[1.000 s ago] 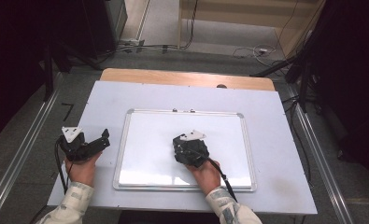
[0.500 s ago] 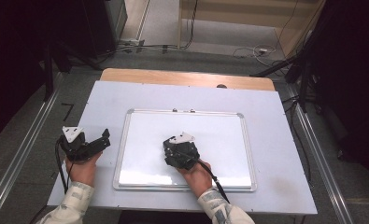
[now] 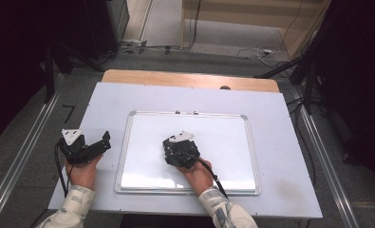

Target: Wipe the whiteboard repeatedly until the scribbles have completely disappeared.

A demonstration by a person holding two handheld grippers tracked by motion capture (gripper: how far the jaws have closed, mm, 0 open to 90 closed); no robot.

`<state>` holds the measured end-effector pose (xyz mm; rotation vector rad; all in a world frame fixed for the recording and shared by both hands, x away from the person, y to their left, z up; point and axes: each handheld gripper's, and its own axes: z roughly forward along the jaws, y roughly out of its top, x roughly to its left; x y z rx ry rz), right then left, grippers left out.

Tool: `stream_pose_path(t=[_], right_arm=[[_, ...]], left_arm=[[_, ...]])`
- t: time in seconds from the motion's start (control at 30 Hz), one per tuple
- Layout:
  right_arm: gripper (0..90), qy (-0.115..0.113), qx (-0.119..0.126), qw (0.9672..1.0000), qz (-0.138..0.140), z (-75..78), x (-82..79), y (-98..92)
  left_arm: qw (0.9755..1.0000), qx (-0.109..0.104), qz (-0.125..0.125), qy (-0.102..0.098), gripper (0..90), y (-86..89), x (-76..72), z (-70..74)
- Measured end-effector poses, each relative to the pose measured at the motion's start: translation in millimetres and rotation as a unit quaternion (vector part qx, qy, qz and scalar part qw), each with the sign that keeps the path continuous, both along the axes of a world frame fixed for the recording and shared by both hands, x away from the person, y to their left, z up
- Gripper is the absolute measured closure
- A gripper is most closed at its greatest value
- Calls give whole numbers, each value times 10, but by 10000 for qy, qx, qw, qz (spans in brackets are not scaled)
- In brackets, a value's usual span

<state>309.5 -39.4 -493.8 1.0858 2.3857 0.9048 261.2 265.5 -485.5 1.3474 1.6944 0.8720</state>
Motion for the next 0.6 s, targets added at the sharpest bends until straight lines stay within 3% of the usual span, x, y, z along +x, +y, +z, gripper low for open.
stream_pose_path(t=[0.3,0.6], right_arm=[[390,4,-4,9996,-274,9,152,-212],[390,17,21,9973,-730,18,253,-658]], left_arm=[[10000,-6,7,0,12,7,-6,-1],[10000,10,-4,12,12,4,-4,-6]])
